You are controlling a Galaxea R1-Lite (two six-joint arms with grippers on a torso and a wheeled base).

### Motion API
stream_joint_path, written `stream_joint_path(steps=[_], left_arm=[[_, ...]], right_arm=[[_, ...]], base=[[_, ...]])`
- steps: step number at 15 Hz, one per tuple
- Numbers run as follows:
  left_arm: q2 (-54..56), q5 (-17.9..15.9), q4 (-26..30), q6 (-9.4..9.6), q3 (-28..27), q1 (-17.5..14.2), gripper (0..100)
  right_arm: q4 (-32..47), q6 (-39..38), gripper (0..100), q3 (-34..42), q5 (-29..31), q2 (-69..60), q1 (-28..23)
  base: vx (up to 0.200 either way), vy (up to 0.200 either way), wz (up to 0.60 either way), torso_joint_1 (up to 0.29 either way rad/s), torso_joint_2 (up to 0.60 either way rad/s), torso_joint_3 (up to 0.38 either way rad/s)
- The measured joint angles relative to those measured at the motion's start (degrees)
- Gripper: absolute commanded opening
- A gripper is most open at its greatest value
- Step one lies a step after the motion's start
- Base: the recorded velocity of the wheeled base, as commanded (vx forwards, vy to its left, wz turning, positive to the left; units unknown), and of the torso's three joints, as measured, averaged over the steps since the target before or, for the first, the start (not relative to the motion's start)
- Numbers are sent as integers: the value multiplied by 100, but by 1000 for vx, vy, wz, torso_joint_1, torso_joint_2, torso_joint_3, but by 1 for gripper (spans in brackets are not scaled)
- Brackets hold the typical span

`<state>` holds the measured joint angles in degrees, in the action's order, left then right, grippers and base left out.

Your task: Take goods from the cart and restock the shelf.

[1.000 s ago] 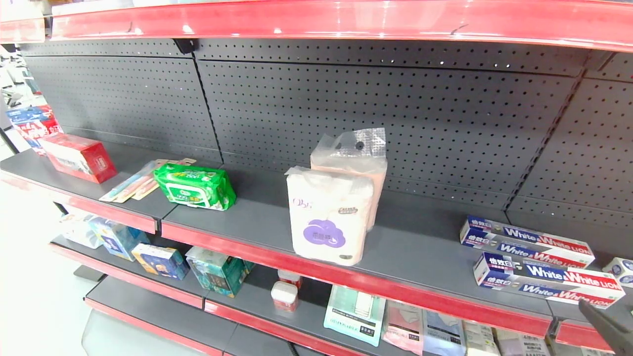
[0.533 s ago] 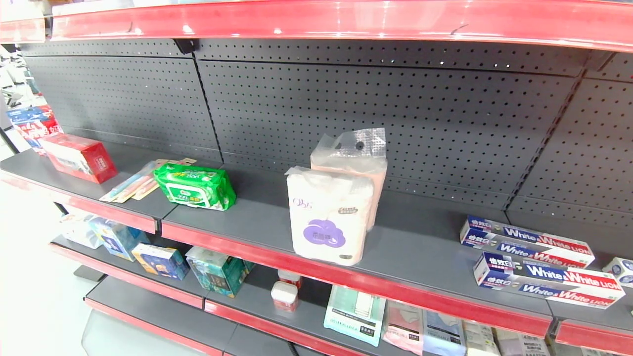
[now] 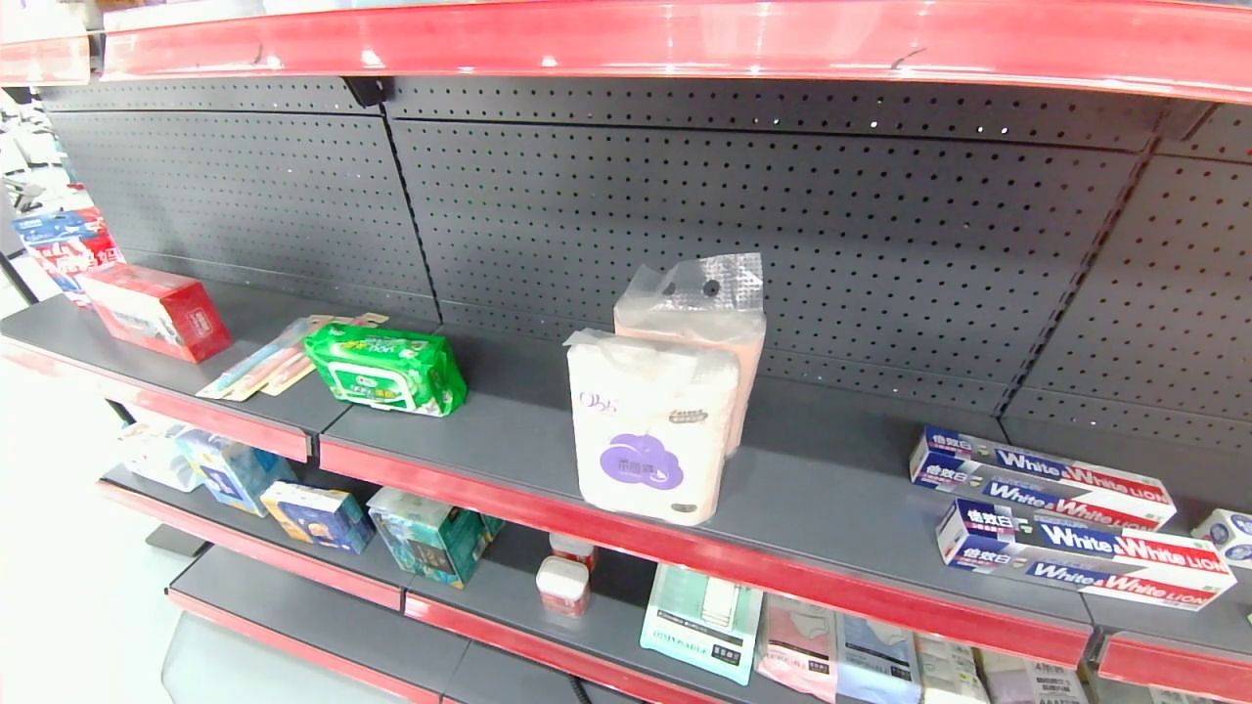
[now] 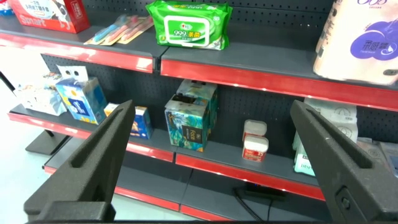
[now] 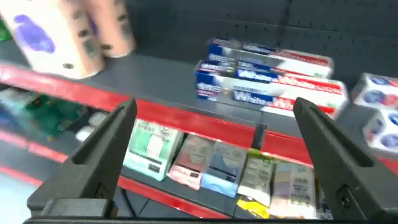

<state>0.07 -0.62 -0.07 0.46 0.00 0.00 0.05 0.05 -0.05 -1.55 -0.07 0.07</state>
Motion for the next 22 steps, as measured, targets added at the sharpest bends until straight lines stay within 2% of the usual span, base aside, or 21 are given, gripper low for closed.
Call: stream_joint_path(steps=[17, 22], left_arm=[[0, 0, 0, -2, 0, 0, 100], [0, 2, 2, -2, 0, 2, 100]], right_arm=[[6, -48, 100, 5, -26, -2, 0], [5, -49, 100, 5, -30, -2, 0]], base=[[0, 0, 0, 0, 0, 0], [0, 0, -600, 7, 1, 0]])
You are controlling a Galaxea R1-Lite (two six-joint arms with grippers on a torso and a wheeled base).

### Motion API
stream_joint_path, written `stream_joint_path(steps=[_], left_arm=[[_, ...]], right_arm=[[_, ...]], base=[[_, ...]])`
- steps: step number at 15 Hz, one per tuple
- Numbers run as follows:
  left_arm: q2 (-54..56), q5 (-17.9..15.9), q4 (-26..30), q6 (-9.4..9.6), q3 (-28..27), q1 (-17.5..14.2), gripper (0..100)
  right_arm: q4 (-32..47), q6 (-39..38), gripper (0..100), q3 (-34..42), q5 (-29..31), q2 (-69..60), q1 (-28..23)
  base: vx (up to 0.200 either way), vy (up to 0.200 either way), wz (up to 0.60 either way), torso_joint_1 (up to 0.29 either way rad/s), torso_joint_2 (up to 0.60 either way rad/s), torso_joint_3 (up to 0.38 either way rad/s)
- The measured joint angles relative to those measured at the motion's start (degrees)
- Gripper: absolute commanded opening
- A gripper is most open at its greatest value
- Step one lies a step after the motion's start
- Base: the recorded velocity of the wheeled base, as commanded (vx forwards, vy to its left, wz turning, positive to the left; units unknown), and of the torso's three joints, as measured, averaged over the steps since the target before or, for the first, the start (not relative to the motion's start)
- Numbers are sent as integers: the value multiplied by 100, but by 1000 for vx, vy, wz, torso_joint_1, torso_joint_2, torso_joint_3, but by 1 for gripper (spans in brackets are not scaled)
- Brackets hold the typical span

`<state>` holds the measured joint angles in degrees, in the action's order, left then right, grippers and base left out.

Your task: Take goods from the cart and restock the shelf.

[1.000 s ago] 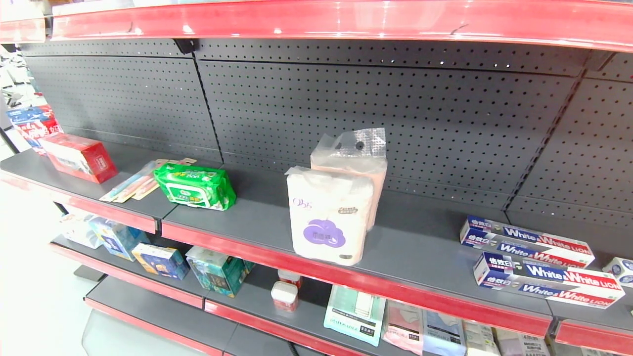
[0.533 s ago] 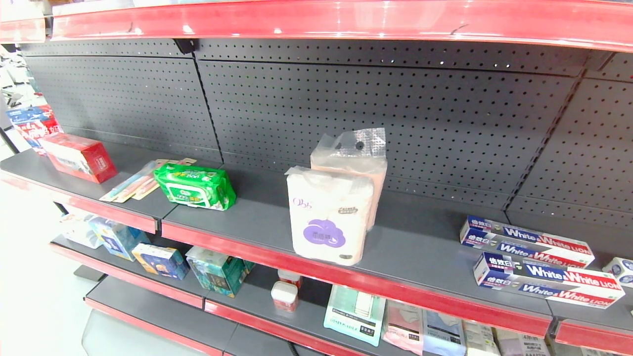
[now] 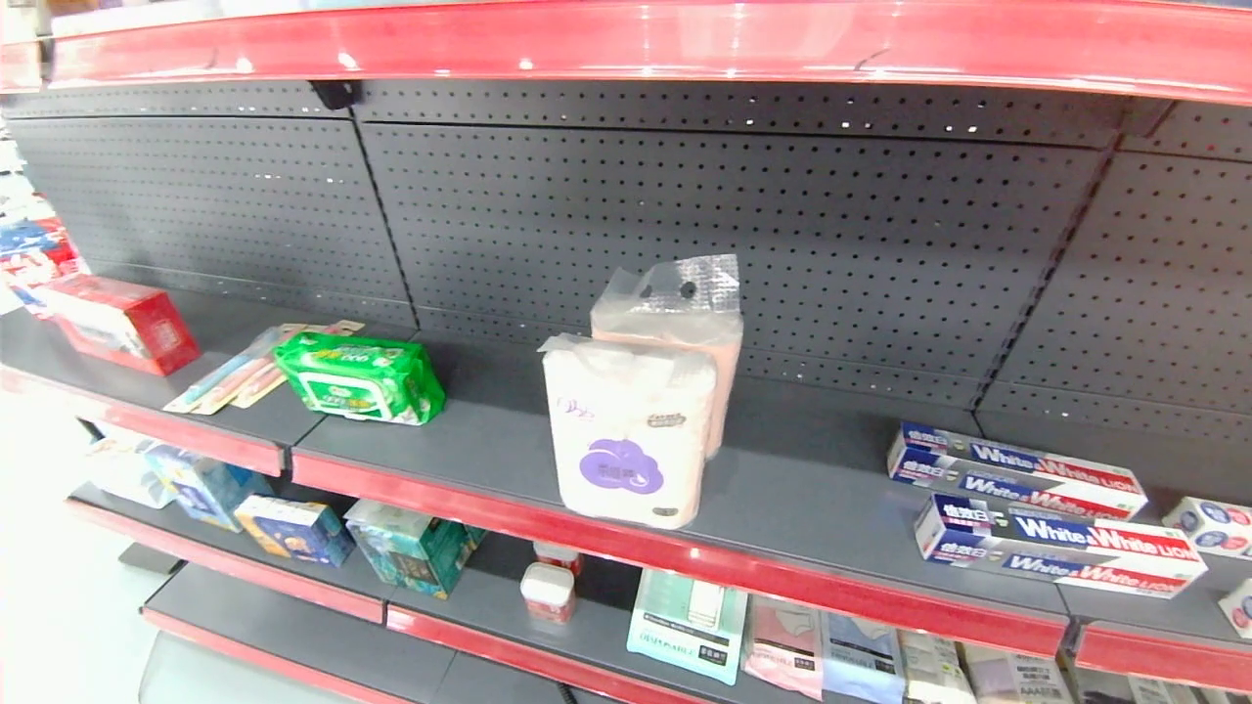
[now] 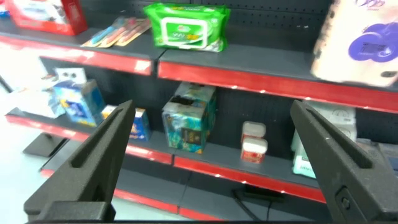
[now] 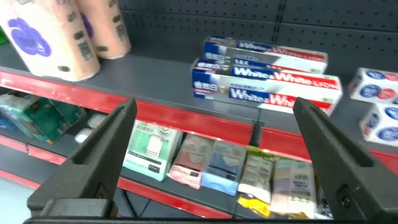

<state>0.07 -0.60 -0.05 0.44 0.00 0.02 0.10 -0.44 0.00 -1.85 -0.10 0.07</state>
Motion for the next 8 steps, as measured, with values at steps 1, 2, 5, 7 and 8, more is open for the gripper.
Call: stream_joint_path(steps=[1, 2, 5, 7, 8], left_arm=[[0, -2, 0, 0, 0, 0, 100], [0, -2, -5, 0, 0, -2, 100], [0, -2, -2, 0, 0, -2, 100], [0, -2, -2, 0, 0, -2, 100], [0, -2, -2, 0, 0, -2, 100]], right_arm=[[1, 0, 100, 0, 2, 0, -5], [0, 4, 100, 0, 2, 0, 0], [0, 1, 100, 0, 2, 0, -2], [0, 6, 100, 0, 2, 0, -2], [0, 9, 100, 0, 2, 0, -2]], base=[[0, 0, -600, 12, 2, -2], [0, 0, -600, 2, 7, -2], [0, 0, -600, 1, 1, 1], [0, 0, -300, -1, 1, 4], [0, 0, 0, 0, 0, 0]])
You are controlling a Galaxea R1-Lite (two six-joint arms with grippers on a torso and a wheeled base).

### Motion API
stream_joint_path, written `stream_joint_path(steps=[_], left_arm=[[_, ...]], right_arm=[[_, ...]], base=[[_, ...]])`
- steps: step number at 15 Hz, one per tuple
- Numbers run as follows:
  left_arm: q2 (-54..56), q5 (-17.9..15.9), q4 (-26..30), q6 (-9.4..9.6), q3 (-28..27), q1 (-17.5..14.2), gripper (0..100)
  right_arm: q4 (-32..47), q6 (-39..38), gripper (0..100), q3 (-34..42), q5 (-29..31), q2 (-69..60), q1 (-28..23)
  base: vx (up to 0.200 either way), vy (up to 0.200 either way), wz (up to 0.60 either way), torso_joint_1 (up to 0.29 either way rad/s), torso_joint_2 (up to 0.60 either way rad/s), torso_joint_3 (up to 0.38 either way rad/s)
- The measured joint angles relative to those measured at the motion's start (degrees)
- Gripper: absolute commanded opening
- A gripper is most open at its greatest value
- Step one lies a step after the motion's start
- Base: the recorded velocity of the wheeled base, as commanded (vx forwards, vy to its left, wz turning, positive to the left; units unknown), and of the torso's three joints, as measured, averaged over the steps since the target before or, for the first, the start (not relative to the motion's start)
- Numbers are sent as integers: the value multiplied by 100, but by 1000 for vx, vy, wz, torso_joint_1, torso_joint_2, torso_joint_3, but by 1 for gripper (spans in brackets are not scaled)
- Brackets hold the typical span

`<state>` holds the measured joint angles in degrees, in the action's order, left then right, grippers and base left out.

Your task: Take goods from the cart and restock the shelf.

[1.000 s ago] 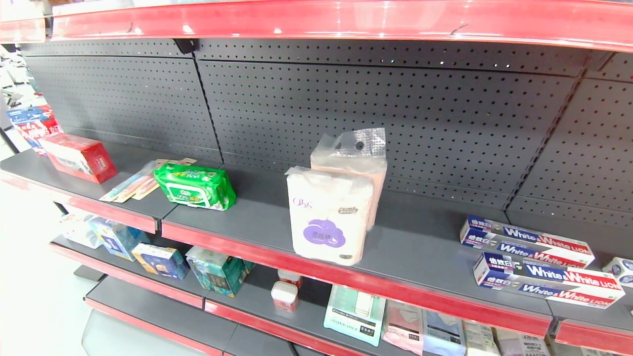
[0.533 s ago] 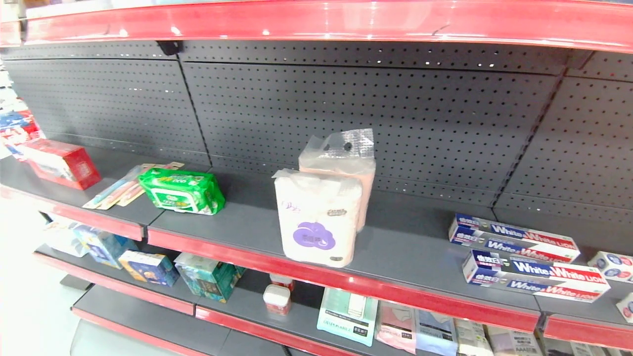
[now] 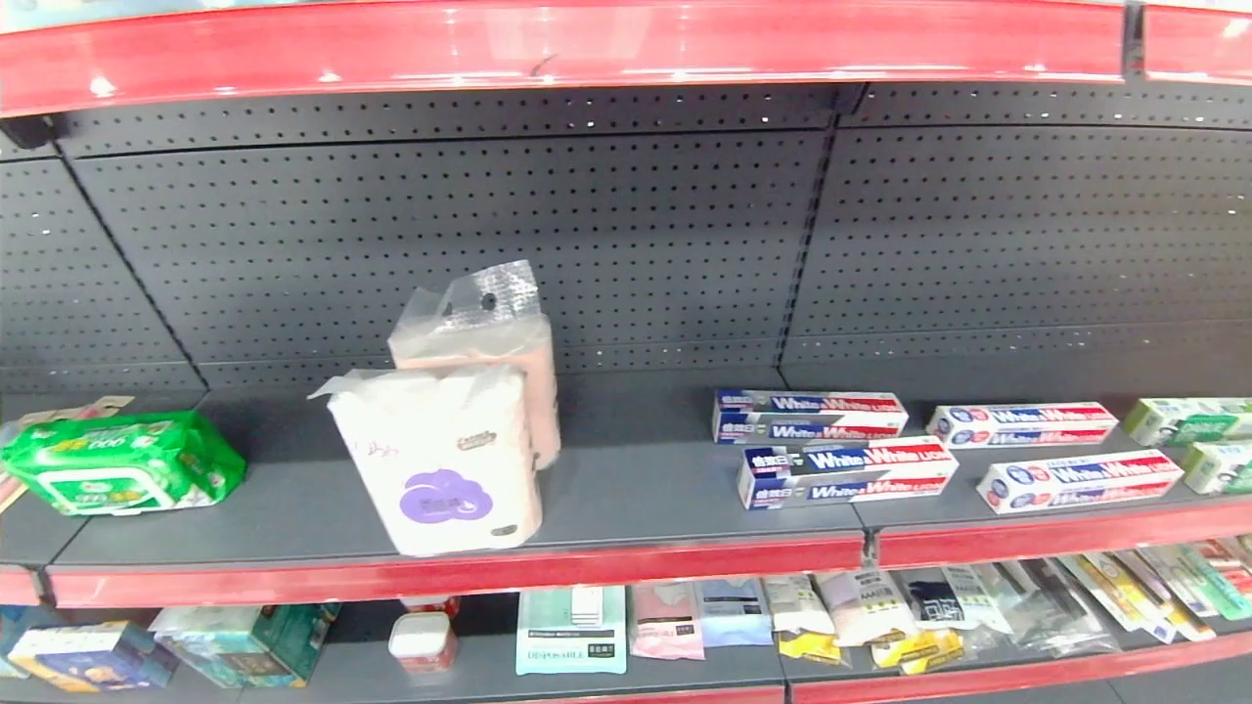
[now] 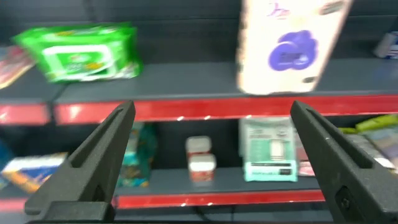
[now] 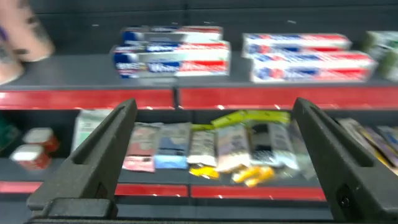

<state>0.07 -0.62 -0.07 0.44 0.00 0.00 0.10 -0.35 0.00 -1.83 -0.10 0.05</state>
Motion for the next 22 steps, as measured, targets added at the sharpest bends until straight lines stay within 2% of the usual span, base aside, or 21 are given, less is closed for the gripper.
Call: stream_joint_path(steps=[9, 12, 14, 16, 18, 20, 22], left_arm=[[-15, -20, -68, -39, -44, 2, 100], [-536, 83, -145, -471, -1045, 73, 100], [-1495, 579, -134, -717, -1760, 35, 100], [-2611, 1129, -83, -925, -2199, -165, 100], [-3750, 1392, -79, -1009, -2438, -477, 100], [-4930, 1545, -202, -987, -2584, -840, 100], [-5936, 1627, -424, -827, -2665, -1190, 100]], right_arm=[[1, 2, 100, 0, 0, 2, 0], [0, 0, 100, 0, 0, 2, 0], [0, 2, 100, 0, 0, 2, 2], [0, 2, 100, 0, 0, 2, 0], [1, 2, 100, 0, 0, 2, 0], [0, 0, 100, 0, 0, 2, 2], [0, 0, 100, 0, 0, 2, 5]], base=[[0, 0, 0, 0, 0, 0], [0, 0, 0, 0, 0, 0], [0, 0, 0, 0, 0, 0], [0, 0, 0, 0, 0, 0], [0, 0, 0, 0, 0, 0], [0, 0, 0, 0, 0, 0], [0, 0, 0, 0, 0, 0]])
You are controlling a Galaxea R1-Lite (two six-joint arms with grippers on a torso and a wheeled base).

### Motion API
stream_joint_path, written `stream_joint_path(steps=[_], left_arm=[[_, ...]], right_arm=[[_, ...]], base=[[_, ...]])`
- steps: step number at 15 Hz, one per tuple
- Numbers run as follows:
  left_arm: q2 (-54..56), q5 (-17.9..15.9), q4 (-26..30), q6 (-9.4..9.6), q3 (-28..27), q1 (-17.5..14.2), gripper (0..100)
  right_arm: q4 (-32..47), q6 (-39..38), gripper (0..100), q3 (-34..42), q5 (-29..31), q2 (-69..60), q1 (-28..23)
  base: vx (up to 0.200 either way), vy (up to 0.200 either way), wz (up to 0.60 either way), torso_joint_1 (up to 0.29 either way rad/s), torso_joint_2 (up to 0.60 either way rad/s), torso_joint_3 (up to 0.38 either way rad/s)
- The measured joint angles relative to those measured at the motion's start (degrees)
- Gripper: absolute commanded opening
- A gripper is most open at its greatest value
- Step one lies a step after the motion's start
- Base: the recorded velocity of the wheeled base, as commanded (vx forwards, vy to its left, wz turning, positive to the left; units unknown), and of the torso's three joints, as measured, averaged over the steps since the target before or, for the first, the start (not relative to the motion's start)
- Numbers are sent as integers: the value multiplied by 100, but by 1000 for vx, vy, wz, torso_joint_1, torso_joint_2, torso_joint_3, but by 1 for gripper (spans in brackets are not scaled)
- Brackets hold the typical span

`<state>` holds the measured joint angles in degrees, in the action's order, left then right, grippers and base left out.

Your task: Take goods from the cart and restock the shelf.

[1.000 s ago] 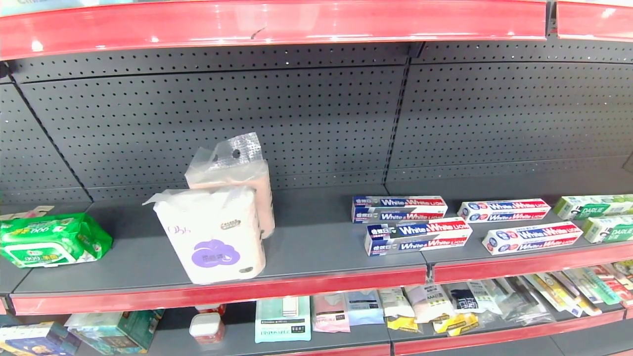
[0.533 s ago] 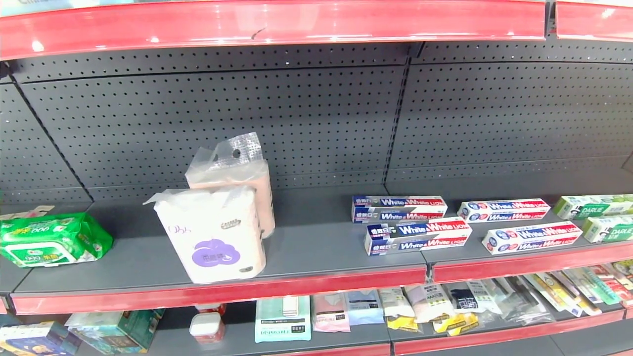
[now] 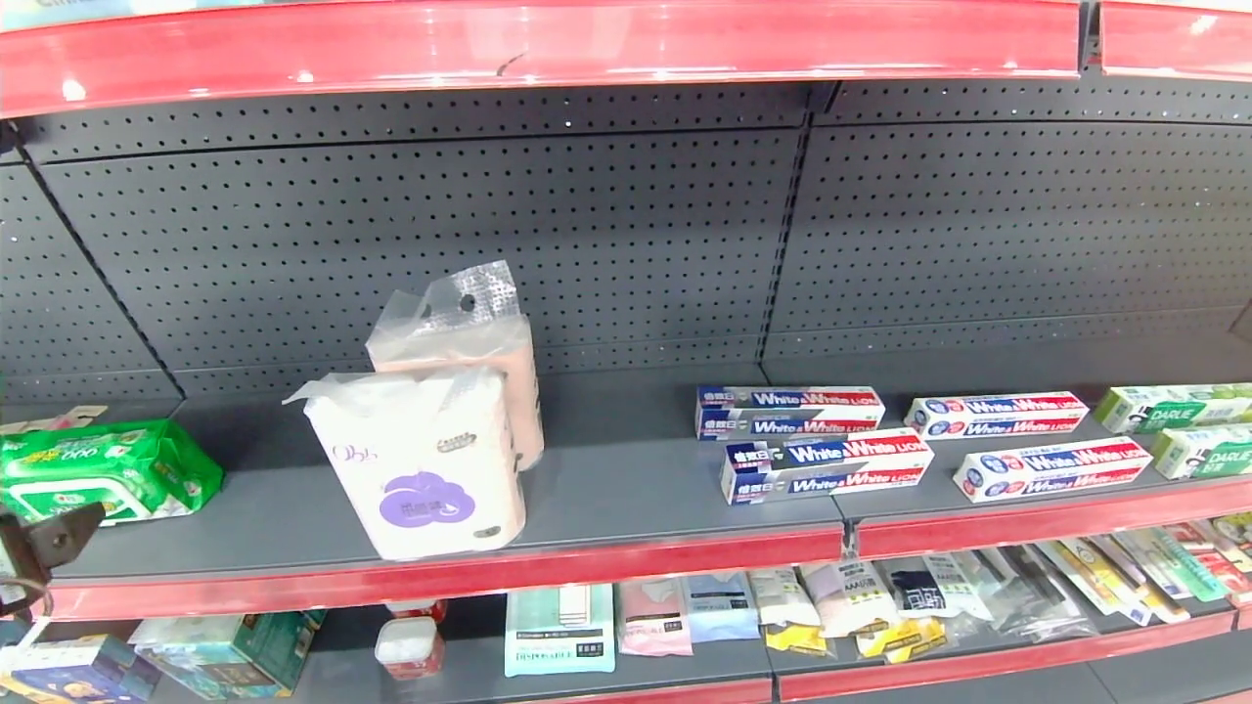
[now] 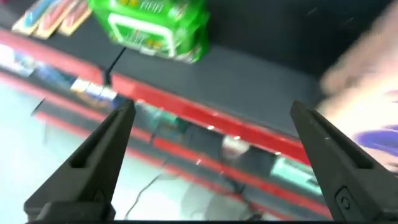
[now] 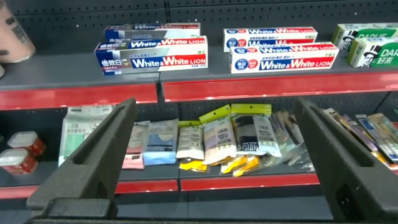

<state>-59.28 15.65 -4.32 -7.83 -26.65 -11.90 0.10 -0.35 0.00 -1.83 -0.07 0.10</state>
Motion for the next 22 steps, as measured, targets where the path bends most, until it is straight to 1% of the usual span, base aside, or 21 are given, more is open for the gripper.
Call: stream_joint_path(steps=[2, 3, 4, 7, 8, 10, 12, 13, 14, 16, 19, 21, 22], left_arm=[[-827, 49, -252, 236, -35, -286, 100], [-1189, 49, -422, 356, -35, -334, 100], [-1517, 24, -608, 439, -30, -336, 100], [-2352, -208, -1453, 619, -41, -201, 100], [-2544, -268, -1512, 652, -52, -155, 100], [-2856, -419, -1547, 668, -59, 33, 100], [-3129, -564, -1835, 660, -113, 195, 100], [-3256, -589, -2078, 660, -129, 265, 100], [-3366, -594, -2157, 661, -133, 333, 100], [-3521, -624, -2209, 661, -135, 402, 100], [-3749, -717, -2289, 655, -157, 424, 100], [-3953, -720, -2642, 652, -215, 444, 100], [-4067, -720, -2859, 652, -234, 503, 100]], right_arm=[[1, 0, 100, 0, 0, 0, -2], [0, 0, 100, 0, 0, 0, -2], [0, 2, 100, 0, 0, 0, -2], [0, 0, 100, 0, 0, 0, -2], [0, 0, 100, 0, 0, 0, -2], [0, 0, 100, 0, 2, 0, -2], [0, 0, 100, 0, 0, 0, -2], [0, 2, 100, 0, 0, 0, -2], [0, 2, 100, 0, 0, 0, -5], [0, 2, 100, 0, 2, 0, -2], [0, 2, 100, 0, 0, 0, -2], [0, 2, 100, 0, 0, 0, -2], [0, 2, 100, 0, 0, 0, -2]], base=[[0, 0, 0, 0, 0, 0], [0, 0, 0, 0, 0, 0], [0, 0, 0, 0, 0, 0], [0, 0, 0, 0, 0, 0], [0, 0, 0, 0, 0, 0], [0, 0, 0, 0, 0, 0], [0, 0, 0, 0, 0, 0], [0, 0, 0, 0, 0, 0], [0, 0, 0, 0, 0, 0], [0, 0, 0, 0, 0, 0], [0, 0, 0, 0, 0, 0], [0, 0, 0, 0, 0, 0], [0, 0, 0, 0, 0, 0]])
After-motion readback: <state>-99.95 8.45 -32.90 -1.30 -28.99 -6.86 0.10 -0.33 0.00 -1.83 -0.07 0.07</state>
